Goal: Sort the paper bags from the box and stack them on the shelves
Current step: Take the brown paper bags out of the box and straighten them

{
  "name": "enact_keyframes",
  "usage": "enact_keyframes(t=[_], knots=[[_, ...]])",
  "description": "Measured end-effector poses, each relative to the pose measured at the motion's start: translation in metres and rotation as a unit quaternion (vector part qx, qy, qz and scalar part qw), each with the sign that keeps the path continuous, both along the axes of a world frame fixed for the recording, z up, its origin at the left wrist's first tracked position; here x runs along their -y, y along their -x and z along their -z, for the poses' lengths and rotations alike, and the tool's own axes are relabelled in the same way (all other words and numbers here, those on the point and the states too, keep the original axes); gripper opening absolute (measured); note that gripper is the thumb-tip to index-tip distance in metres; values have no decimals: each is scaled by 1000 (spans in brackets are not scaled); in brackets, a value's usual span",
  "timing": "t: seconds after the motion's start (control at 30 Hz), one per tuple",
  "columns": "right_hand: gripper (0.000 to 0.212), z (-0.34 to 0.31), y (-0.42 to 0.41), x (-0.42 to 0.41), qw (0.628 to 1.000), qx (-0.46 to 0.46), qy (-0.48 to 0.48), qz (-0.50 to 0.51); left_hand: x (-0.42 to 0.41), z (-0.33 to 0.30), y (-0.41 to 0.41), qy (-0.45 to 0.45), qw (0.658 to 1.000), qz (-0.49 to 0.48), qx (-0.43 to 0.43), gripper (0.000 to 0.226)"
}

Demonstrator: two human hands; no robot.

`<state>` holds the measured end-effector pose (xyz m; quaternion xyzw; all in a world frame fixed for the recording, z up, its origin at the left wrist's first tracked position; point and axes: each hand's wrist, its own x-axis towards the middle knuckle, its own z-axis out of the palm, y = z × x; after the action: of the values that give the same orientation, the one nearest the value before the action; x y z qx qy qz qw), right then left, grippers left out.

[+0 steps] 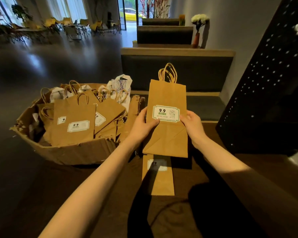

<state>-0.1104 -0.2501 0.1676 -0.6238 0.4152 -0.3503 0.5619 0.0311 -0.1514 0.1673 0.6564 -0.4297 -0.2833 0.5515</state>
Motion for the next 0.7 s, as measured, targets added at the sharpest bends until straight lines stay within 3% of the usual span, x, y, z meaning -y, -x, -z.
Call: enact_keyframes(t=[0.13, 0.3, 0.47, 0.7], knots=[[34, 17, 21, 8, 995, -24, -94, -32, -5, 23, 14, -30, 999, -18, 17, 57], [53, 48, 26, 8, 987, -77, -124, -65, -12, 63, 18, -82, 996, -34, 29, 60], [50, 93, 18, 2, 983, -106, -137, -56, -16, 113, 19, -186, 974, -122, 38, 57], [45, 151, -1, 0, 974, -152, -167, -33, -11, 158, 17, -255, 952, -164, 53, 60]])
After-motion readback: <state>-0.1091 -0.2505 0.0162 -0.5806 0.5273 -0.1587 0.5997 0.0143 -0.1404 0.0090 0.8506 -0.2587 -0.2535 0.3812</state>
